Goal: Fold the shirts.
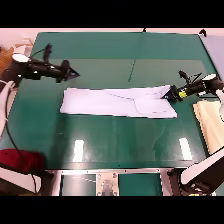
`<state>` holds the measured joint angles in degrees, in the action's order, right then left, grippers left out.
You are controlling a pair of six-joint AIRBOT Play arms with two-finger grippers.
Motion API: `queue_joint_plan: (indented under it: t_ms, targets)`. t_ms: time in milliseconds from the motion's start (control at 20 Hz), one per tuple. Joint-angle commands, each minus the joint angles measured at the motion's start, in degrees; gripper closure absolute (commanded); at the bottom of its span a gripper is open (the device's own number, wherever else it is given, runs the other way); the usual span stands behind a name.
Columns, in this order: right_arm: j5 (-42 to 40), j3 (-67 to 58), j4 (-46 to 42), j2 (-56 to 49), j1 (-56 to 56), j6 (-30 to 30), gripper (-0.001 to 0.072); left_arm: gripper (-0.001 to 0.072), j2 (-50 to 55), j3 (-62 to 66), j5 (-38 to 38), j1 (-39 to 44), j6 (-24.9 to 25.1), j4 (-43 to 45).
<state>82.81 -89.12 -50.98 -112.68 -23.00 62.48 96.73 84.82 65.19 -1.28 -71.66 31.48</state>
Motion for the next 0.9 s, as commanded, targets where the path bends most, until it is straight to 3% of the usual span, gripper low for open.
queue_joint_plan:
  t_ms: [0, 200, 300, 600, 850]
  targets:
    - [4.5, -4.5, 1.0, 0.8, 0.7, 0.3, 0.0697, 0.0688, 0.1, 0.0, -7.5, 9.4, 4.2, 1.7]
    - [9.8, -11.3, 1.3, 6.6, 3.0, 3.5, 0.0697, 0.0689, 2.7, 0.0, -18.2, 21.0, 1.7, 9.6]
    - [13.1, -13.8, 2.3, 10.8, 4.7, 5.0, 0.0696, 0.0689, 5.8, 0.4, -20.1, 25.2, 1.0, 10.3]
    - [15.5, -19.2, 2.6, 23.0, 13.5, 9.6, 0.0695, 0.0688, 19.0, 12.2, -15.7, 33.4, -3.6, 10.4]
    - [15.4, -20.1, 2.3, 24.5, 19.7, 12.2, 0.0696, 0.0688, 23.9, 21.3, -11.2, 35.7, -7.8, 10.5]
